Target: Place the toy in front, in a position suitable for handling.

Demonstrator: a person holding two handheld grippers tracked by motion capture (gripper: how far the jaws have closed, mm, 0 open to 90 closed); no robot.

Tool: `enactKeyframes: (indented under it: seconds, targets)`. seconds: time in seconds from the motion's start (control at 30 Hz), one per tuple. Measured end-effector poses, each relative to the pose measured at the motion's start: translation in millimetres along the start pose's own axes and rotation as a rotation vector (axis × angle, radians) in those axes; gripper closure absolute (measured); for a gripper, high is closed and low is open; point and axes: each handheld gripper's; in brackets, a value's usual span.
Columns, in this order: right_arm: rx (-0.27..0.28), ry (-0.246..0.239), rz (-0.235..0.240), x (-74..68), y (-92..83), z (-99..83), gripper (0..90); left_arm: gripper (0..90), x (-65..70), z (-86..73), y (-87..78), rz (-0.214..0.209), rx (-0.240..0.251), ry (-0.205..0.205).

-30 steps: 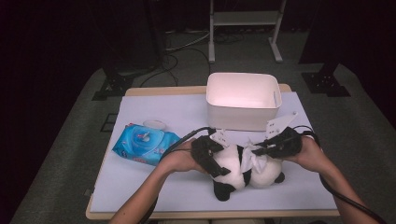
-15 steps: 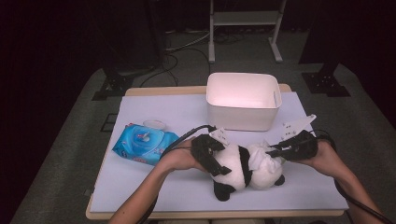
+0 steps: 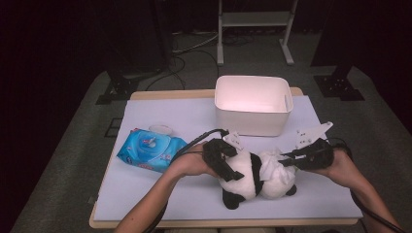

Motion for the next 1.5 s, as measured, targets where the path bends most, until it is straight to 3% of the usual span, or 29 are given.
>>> enactKeyframes:
  seconds: [0.4,0.6,0.97,1.23,1.5]
  targets:
    - [-0.053,-0.043,0.041,15.2,27.5,44.9,79.2,23.4,3.9,-4.3,0.0,0.011,0.011,0.012]
    - [-0.053,-0.027,0.051,24.1,36.8,50.8,78.9,23.7,3.9,-7.1,0.0,0.016,0.016,0.009]
    - [0.003,0.04,0.017,32.2,16.5,23.3,78.9,23.7,4.3,-8.0,-0.1,0.014,0.023,0.005]
    - [0.063,0.123,-0.014,30.0,-3.5,-17.3,78.9,23.7,1.7,-9.6,0.3,0.004,0.029,-0.002]
    - [0.076,0.169,-0.019,24.9,-9.3,-49.0,78.8,23.6,-0.2,-10.6,0.2,0.001,0.029,-0.007]
Point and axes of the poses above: each handheld gripper's, and its own axes: y roughly forward along the jaws, z roughly out of its top, x roughly to its right, and after that the axes turned 11 degrees about z, right-handed
